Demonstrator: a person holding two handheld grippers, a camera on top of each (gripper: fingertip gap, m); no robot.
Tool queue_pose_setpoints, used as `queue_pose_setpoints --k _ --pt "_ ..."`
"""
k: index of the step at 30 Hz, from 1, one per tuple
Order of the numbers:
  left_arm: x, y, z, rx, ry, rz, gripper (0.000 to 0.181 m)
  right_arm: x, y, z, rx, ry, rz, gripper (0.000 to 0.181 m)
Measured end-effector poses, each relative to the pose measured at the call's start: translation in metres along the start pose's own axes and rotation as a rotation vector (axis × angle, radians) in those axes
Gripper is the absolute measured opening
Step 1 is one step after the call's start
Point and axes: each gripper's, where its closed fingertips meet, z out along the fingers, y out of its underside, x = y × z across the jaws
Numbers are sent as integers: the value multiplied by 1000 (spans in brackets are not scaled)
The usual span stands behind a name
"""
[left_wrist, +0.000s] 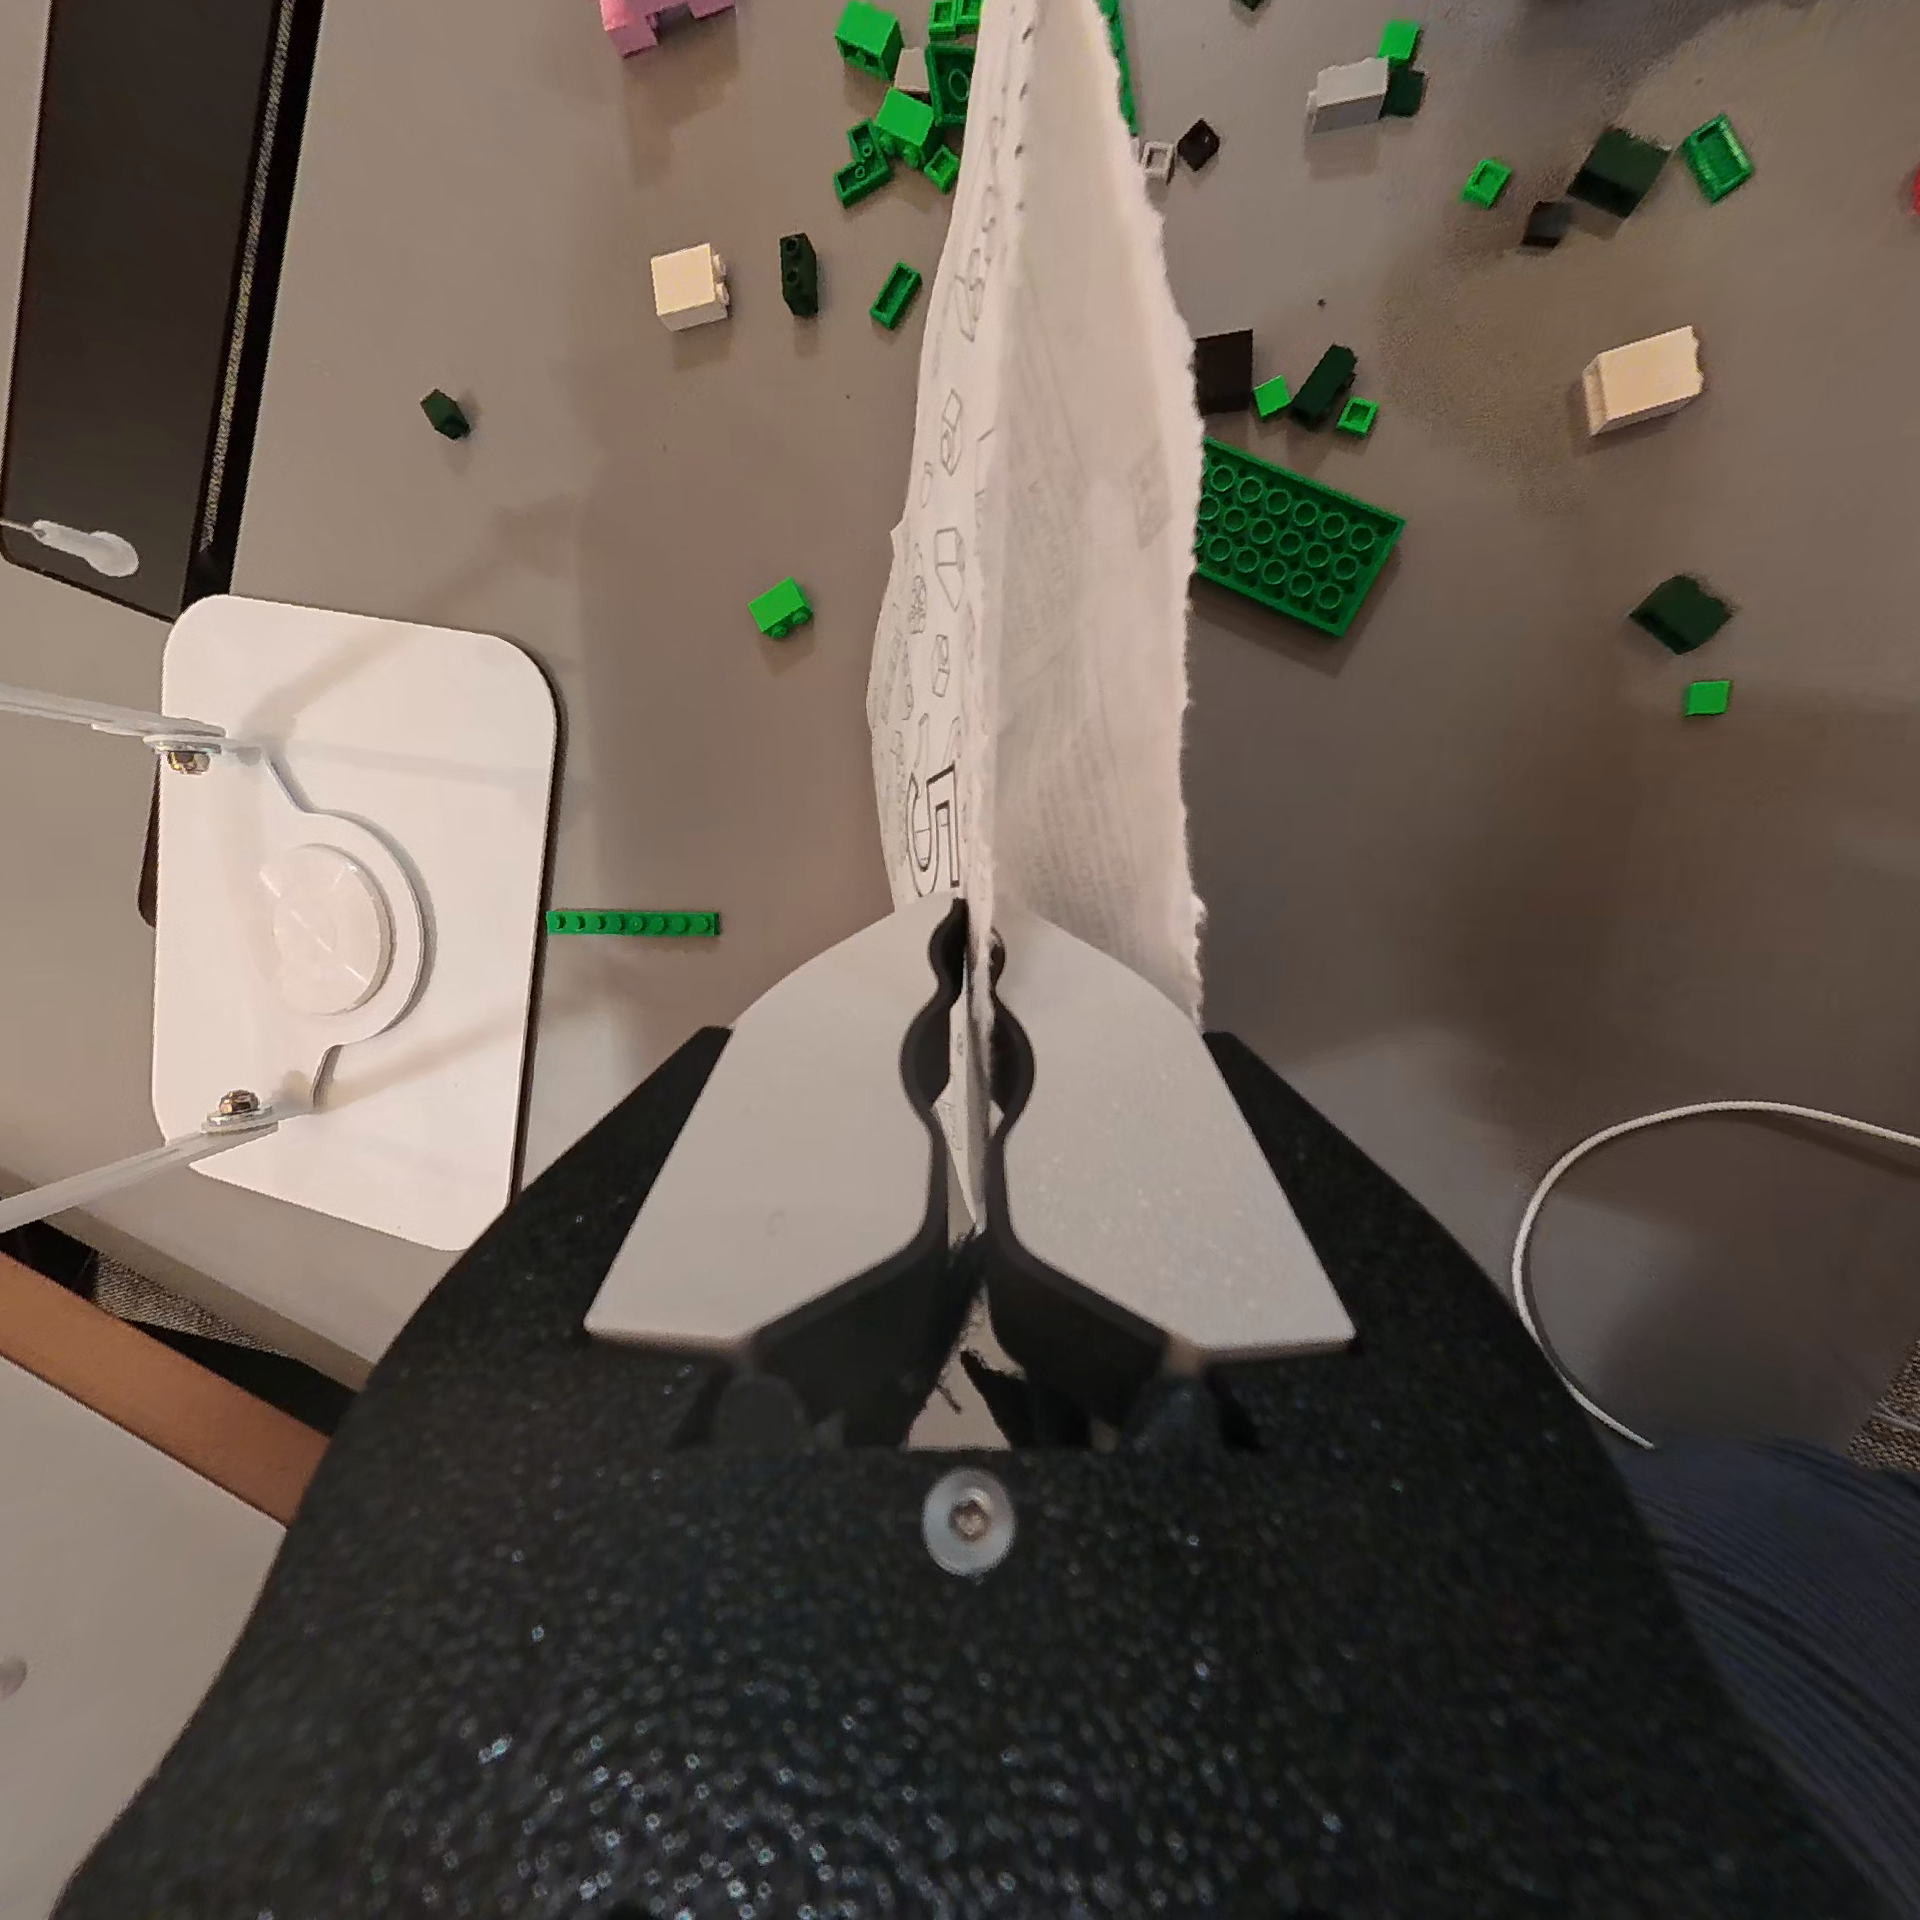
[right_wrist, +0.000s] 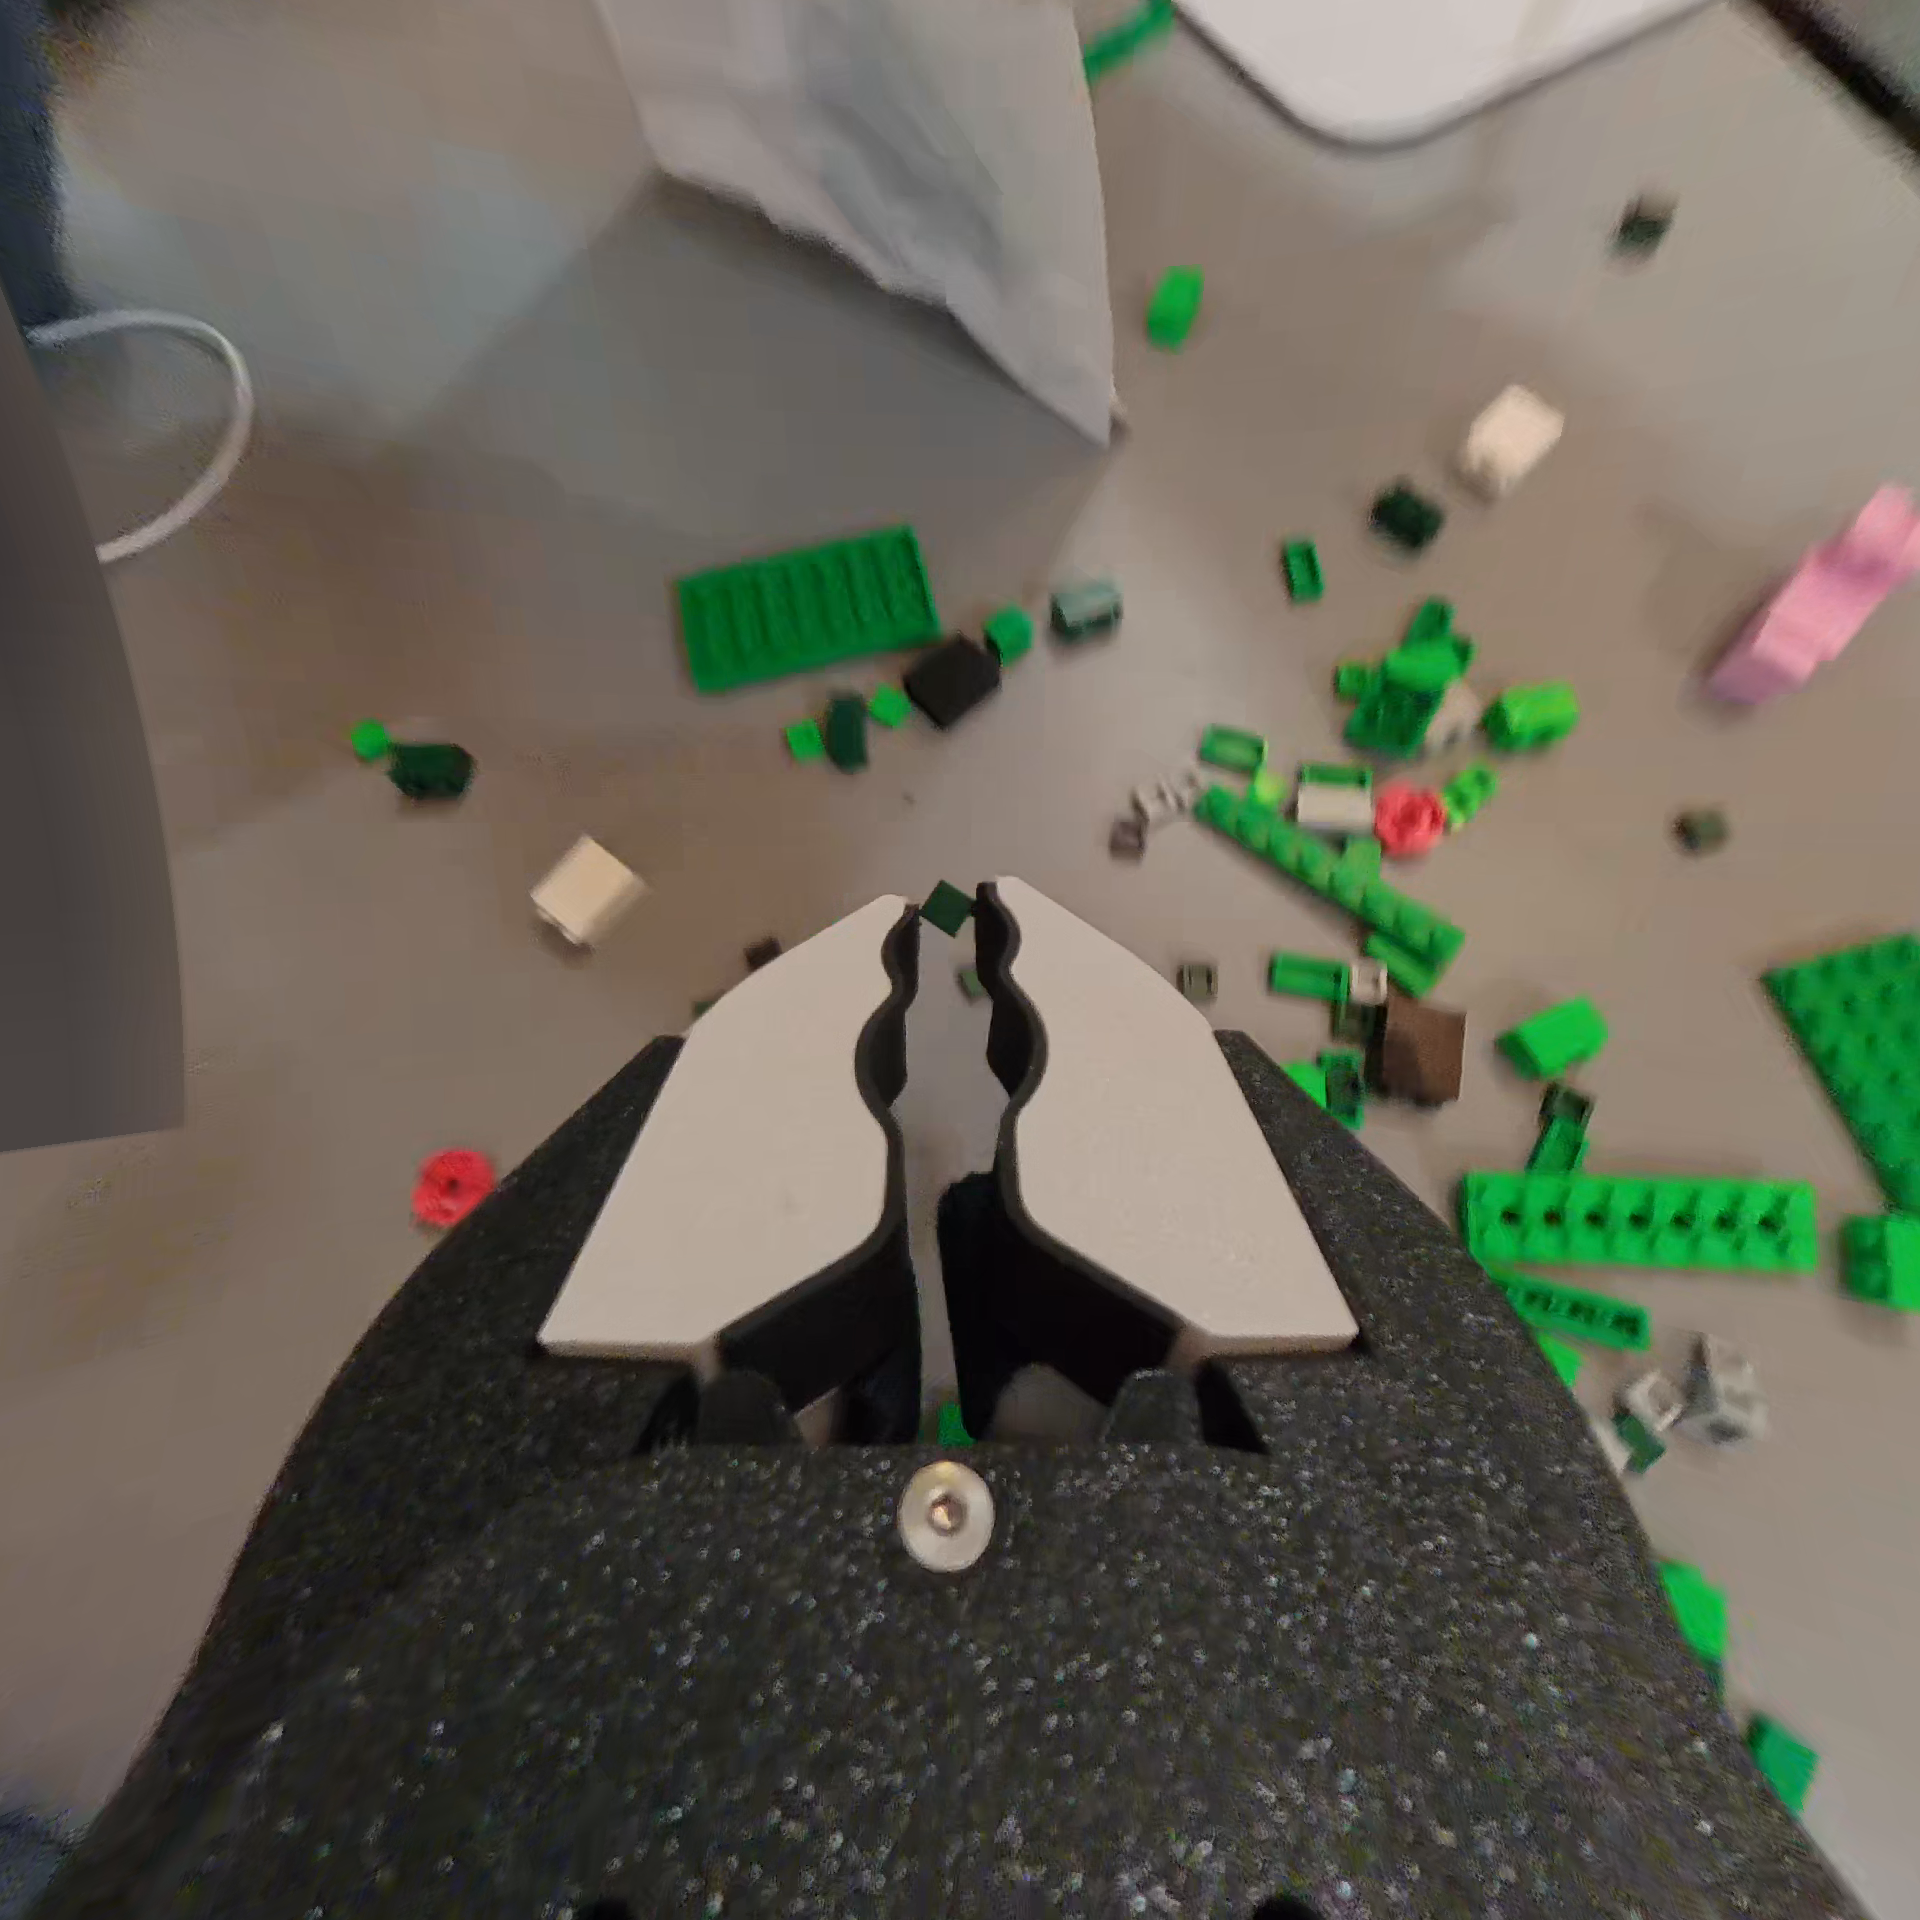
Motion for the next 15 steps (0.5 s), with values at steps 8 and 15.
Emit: queue_pose_setpoints --k 8,15 --pt "-1 1 -2 11 1 -6 0 -67 -135 -10 182 -155 -335 10" --pt "0 0 -3 15 1 -4 0 -82 -192 30 157 -148 -452 10"
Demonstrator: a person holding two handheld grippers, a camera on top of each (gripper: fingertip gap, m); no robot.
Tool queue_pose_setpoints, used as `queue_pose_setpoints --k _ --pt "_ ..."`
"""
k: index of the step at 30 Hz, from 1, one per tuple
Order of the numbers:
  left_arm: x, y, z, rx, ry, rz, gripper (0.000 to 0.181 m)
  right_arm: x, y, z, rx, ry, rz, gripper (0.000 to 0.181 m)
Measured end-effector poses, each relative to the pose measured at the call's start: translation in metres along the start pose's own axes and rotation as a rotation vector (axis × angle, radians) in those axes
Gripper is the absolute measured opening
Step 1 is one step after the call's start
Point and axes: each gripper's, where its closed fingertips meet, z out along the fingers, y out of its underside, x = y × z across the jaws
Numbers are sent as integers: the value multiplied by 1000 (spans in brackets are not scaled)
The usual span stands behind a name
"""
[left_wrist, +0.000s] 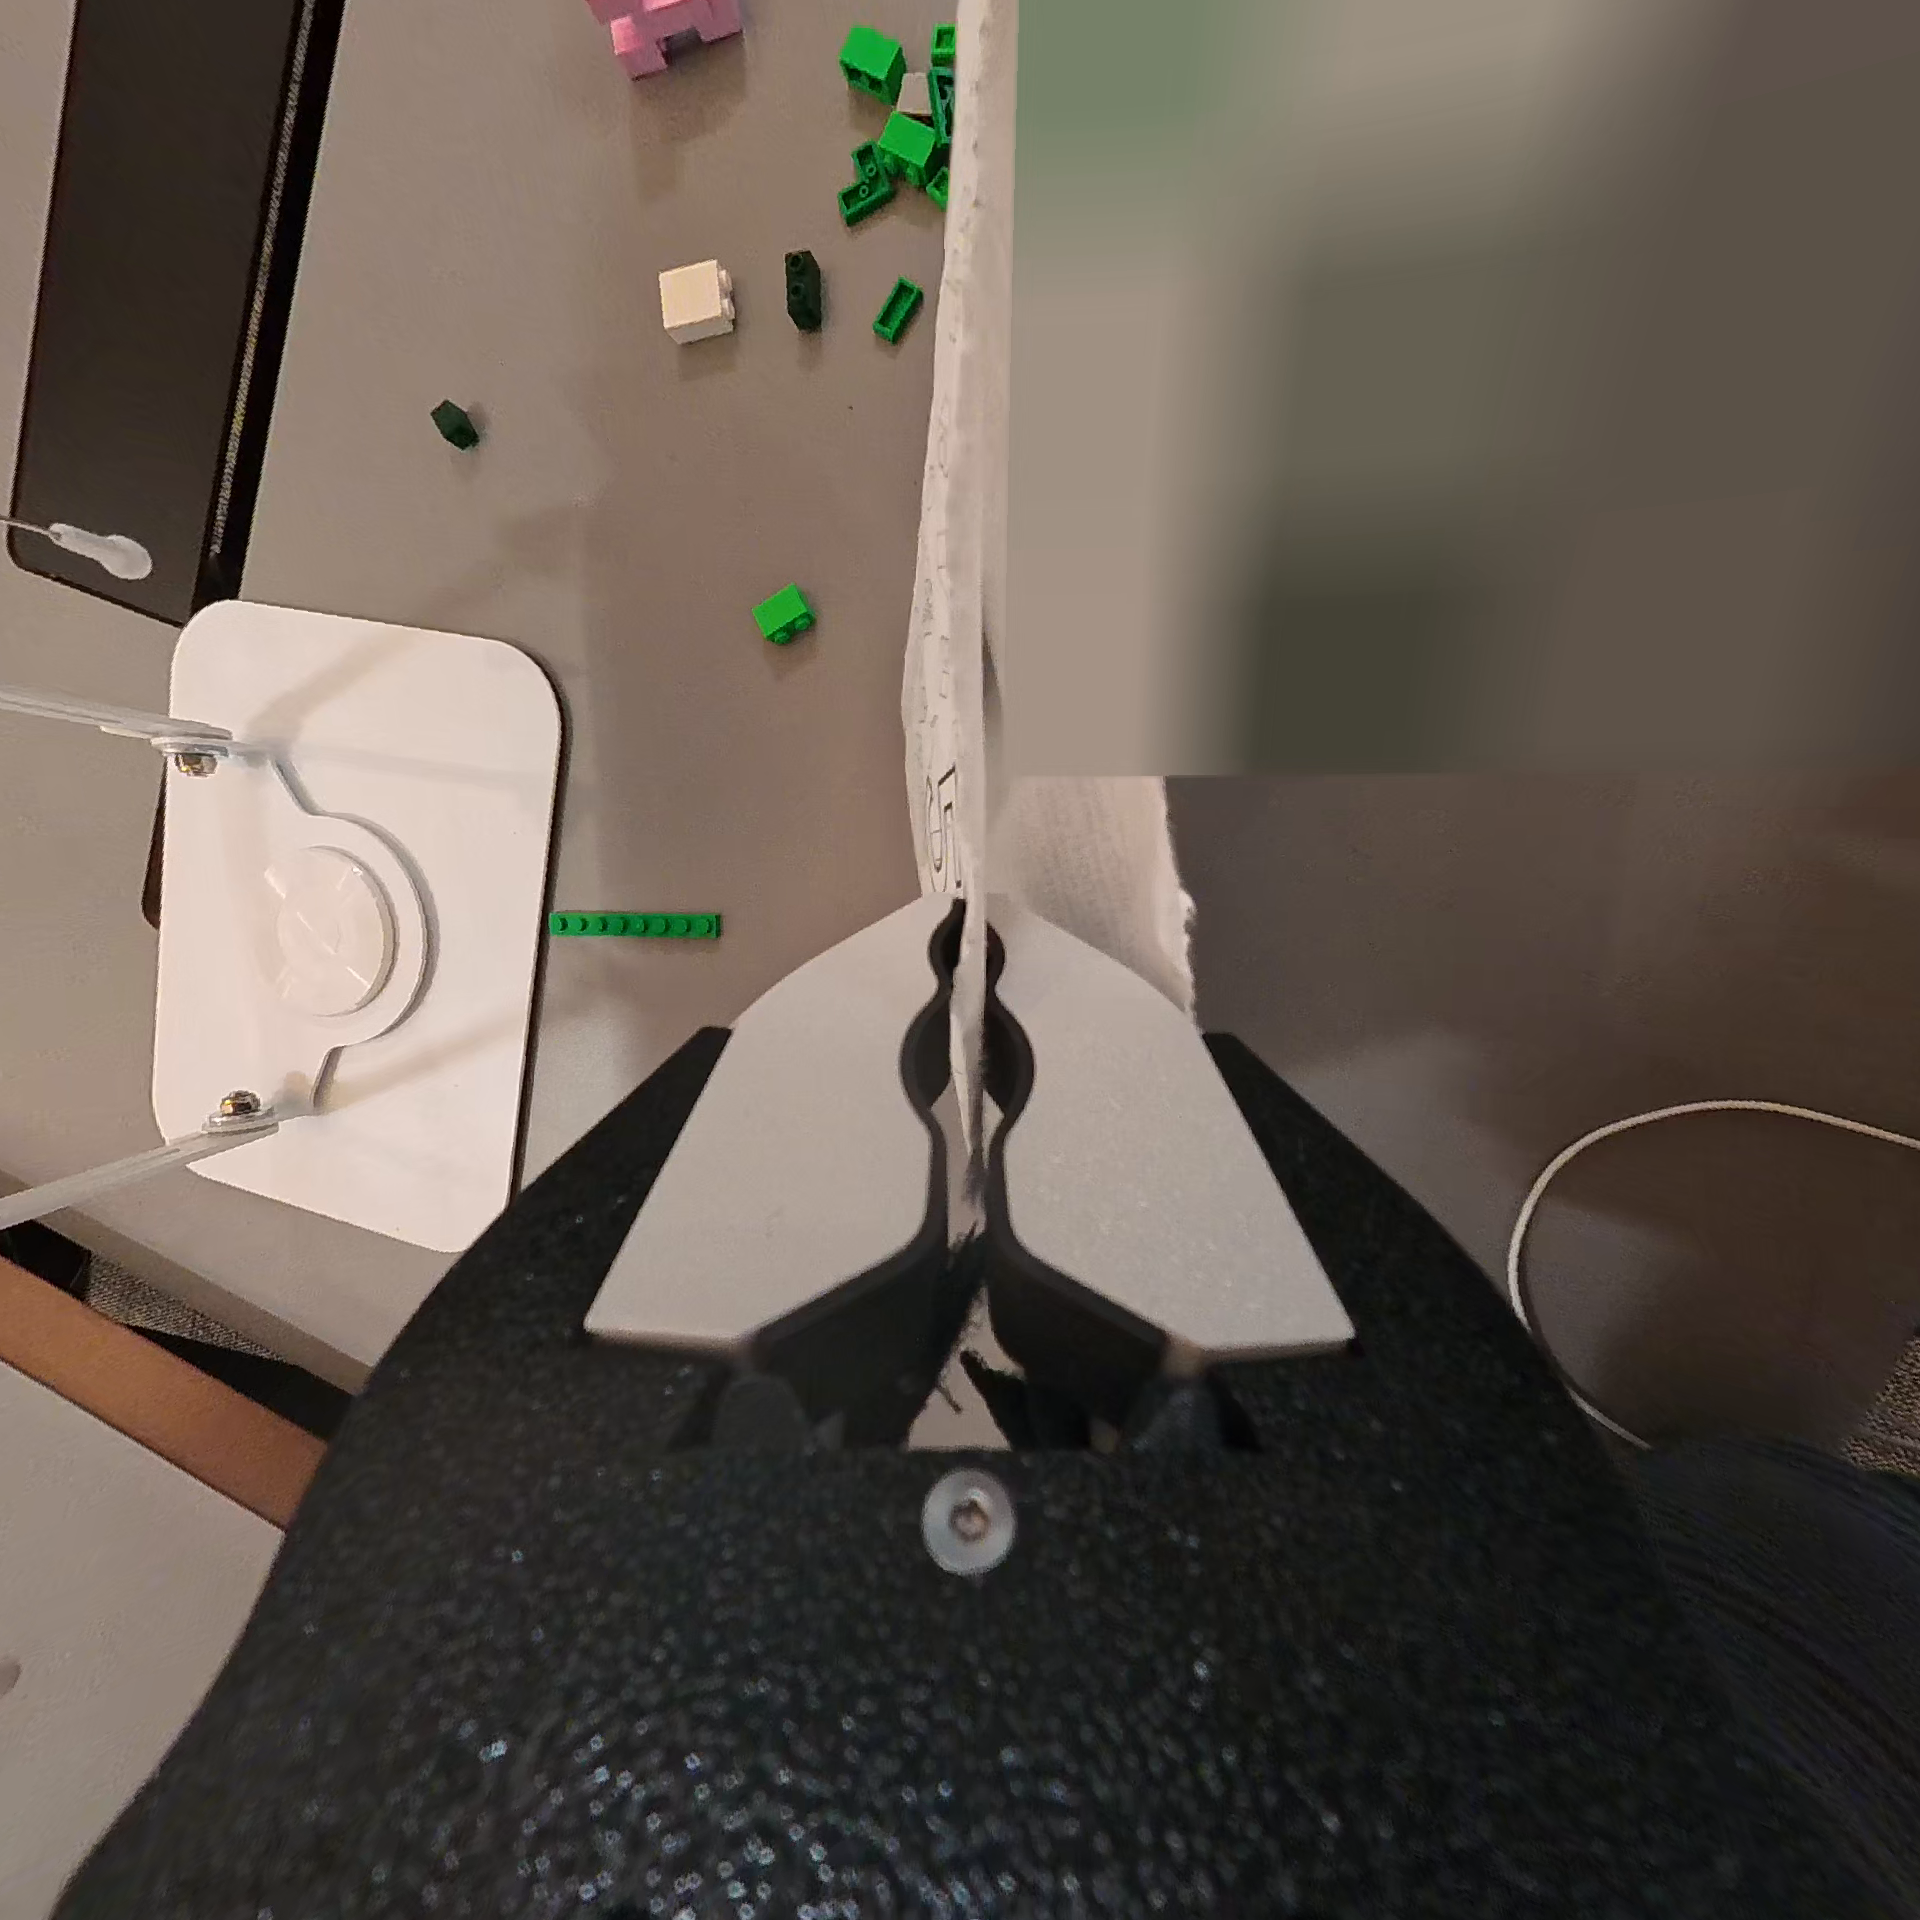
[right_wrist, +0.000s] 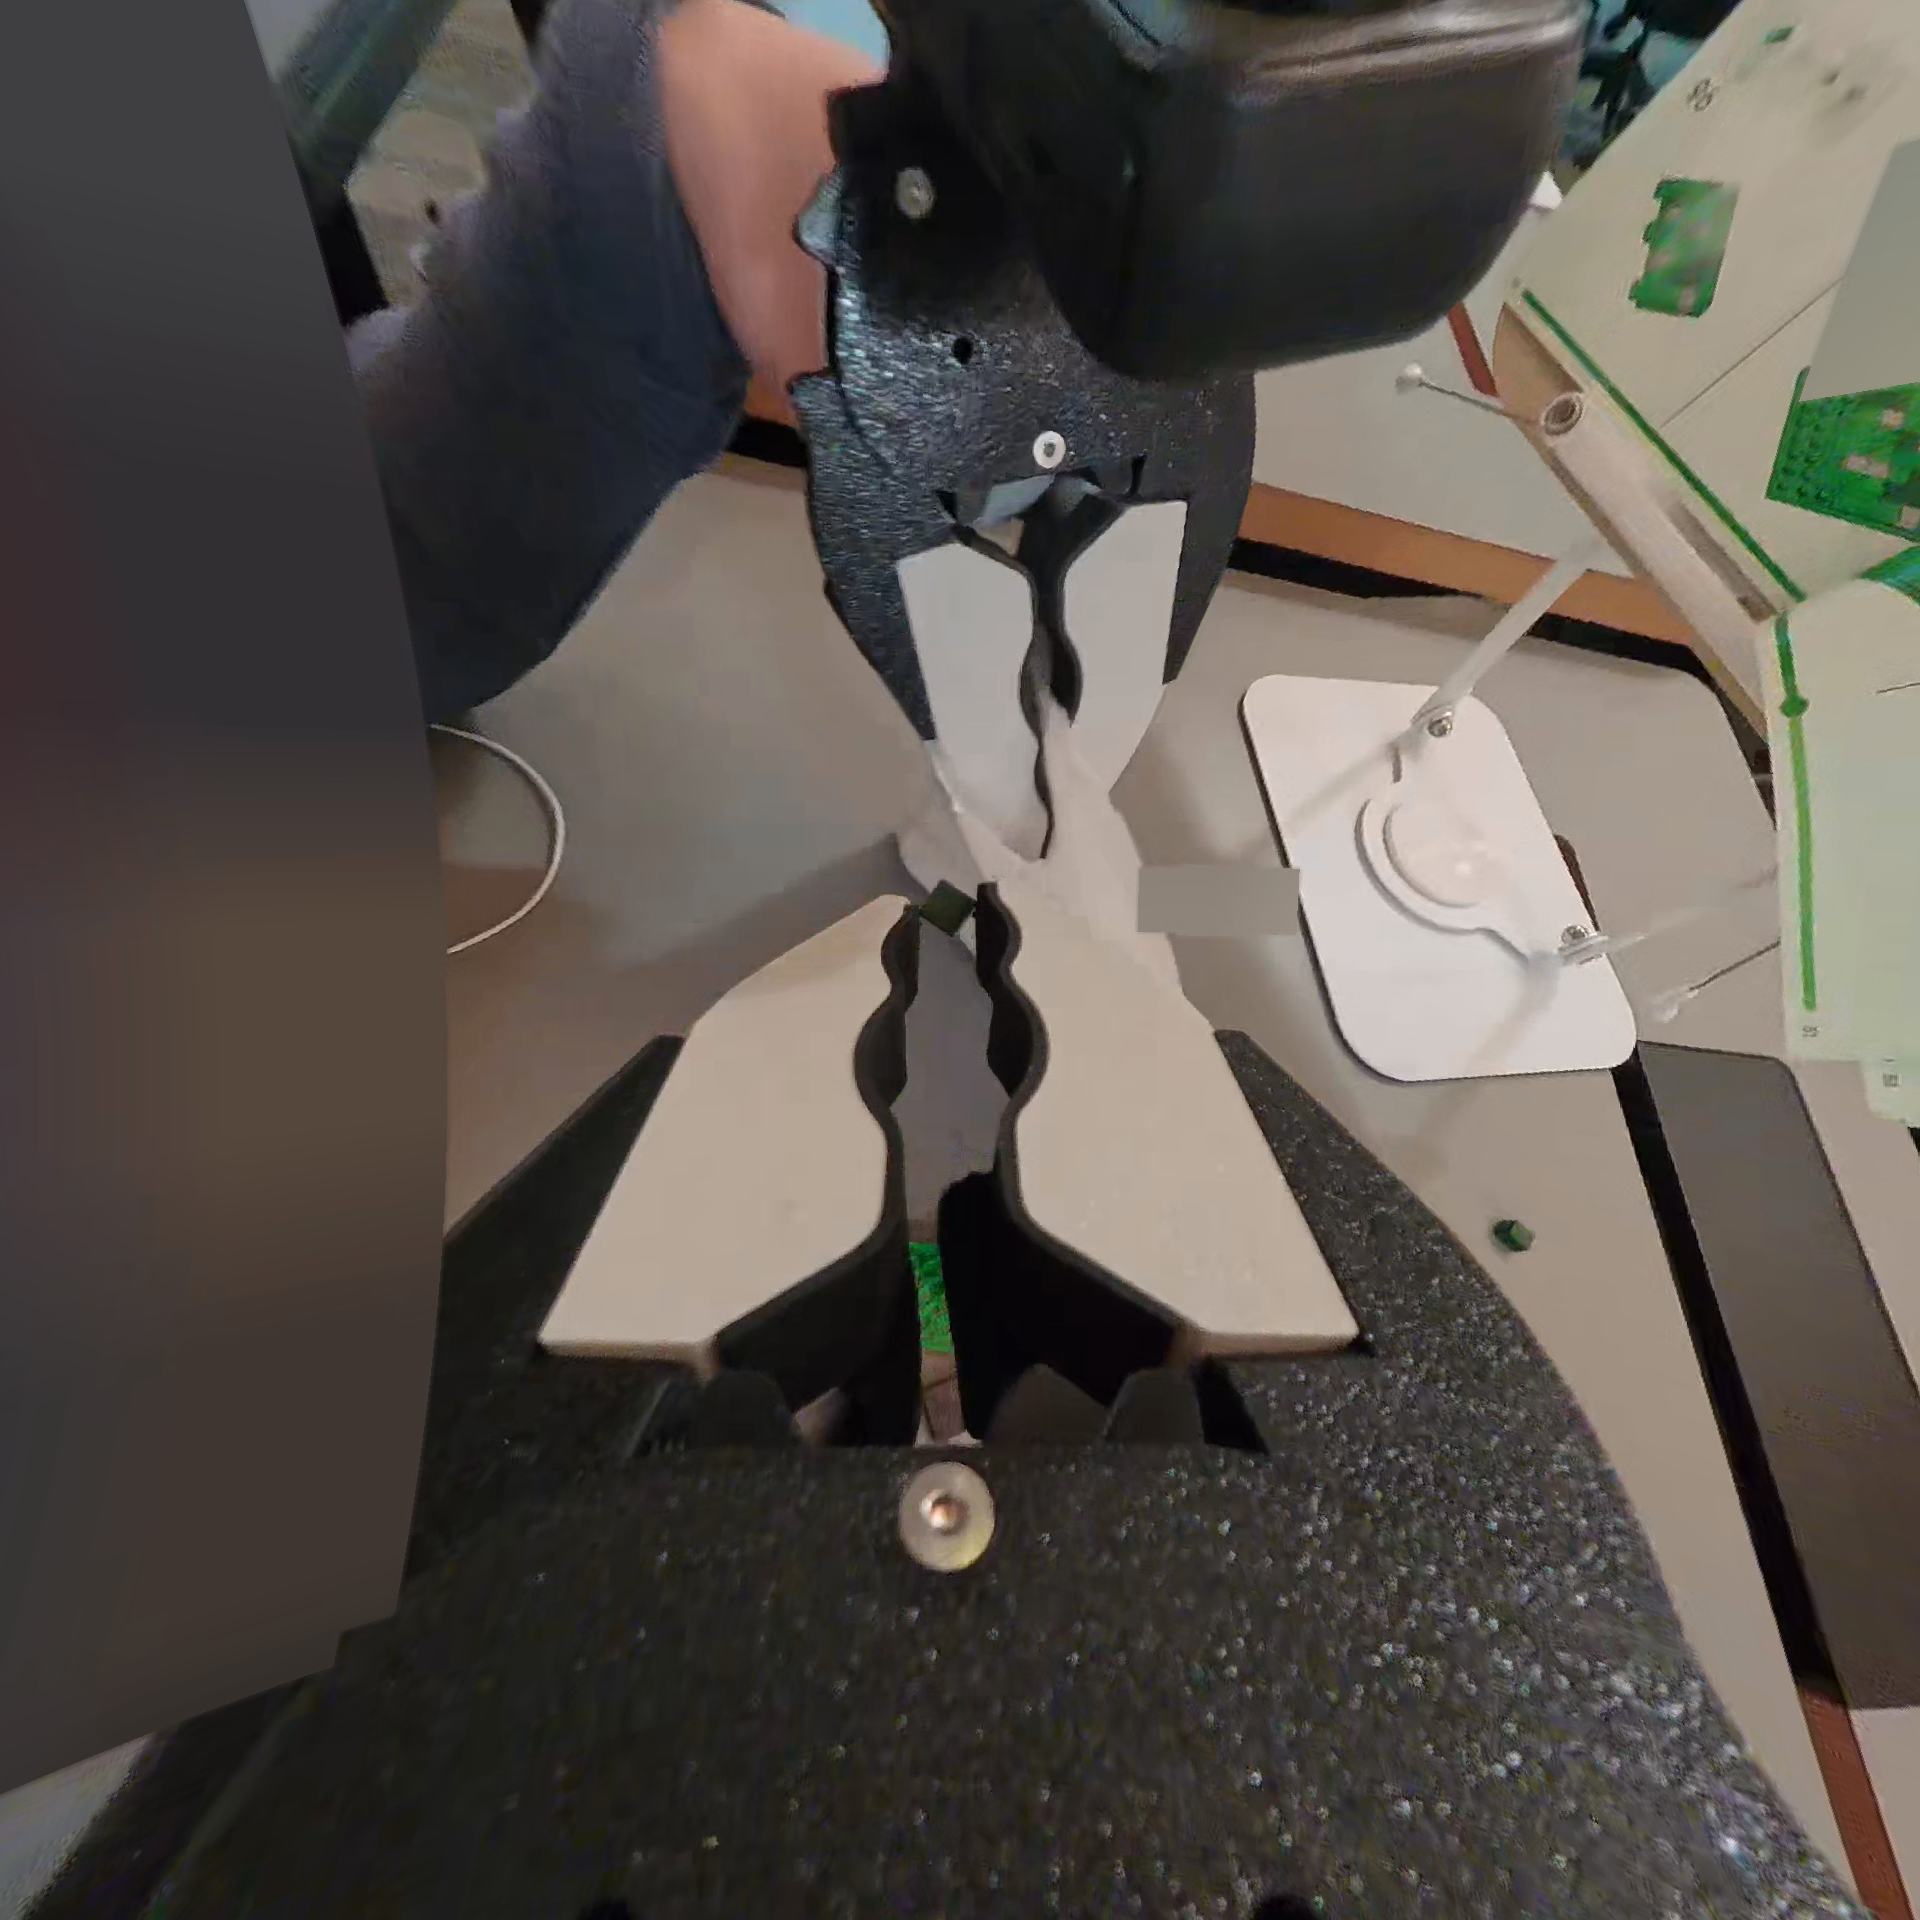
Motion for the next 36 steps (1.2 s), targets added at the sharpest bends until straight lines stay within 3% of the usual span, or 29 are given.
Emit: queue_pose_setpoints --k 10,16,25,31,36 --pt "1 -2 0 5 2 8 0 24 -1 27 -32 96 39 10" --pt "1 -2 0 3 1 11 0 28 7 32 -102 135 25 17" --pt "0 -2 1 7 3 6 0 28 6 31 -79 148 17 16" --pt "0 -2 0 10 5 3 0 20 10 5 -42 196 28 16" --pt "0 -1 0 11 7 -2 0 23 55 -43 -90 344 121 16"
